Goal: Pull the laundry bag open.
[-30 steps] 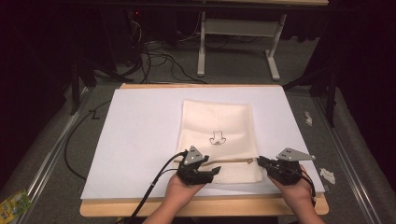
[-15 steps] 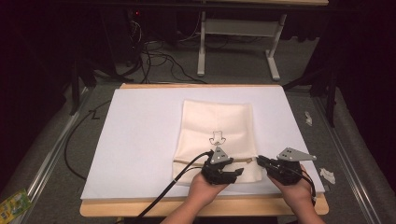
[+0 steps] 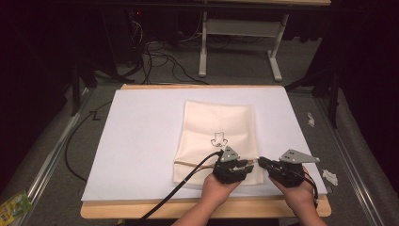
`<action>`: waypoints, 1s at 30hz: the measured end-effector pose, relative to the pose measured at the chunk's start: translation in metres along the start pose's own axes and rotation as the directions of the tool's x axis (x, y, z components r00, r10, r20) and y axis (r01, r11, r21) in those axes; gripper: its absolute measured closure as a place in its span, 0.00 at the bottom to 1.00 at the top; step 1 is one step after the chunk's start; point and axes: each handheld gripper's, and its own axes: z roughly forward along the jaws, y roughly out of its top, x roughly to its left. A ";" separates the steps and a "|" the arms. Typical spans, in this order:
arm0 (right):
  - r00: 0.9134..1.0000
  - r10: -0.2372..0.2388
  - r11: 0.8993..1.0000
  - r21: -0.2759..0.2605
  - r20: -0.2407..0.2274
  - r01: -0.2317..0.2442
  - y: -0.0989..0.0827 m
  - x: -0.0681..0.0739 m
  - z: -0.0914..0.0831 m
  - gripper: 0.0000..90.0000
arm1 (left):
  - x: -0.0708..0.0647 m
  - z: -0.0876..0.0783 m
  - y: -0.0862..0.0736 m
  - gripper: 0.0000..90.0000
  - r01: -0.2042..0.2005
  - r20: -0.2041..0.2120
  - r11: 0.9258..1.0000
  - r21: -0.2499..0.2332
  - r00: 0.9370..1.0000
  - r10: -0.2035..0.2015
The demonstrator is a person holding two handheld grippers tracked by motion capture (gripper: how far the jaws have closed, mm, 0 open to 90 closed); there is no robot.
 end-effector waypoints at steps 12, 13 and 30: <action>1.000 0.003 1.000 -0.006 -0.002 -0.003 0.000 -0.003 0.000 0.95 | -0.002 0.003 0.004 0.96 0.007 0.016 1.000 -0.016 1.000 -0.006; 1.000 0.006 1.000 -0.006 0.000 -0.006 0.000 -0.003 0.000 0.95 | -0.003 0.003 0.003 0.96 -0.002 0.012 1.000 -0.019 1.000 0.002; 0.998 0.050 0.998 -0.025 0.037 -0.049 -0.002 -0.015 -0.008 0.95 | 0.031 -0.044 -0.010 0.97 0.047 -0.099 0.999 0.019 0.994 -0.044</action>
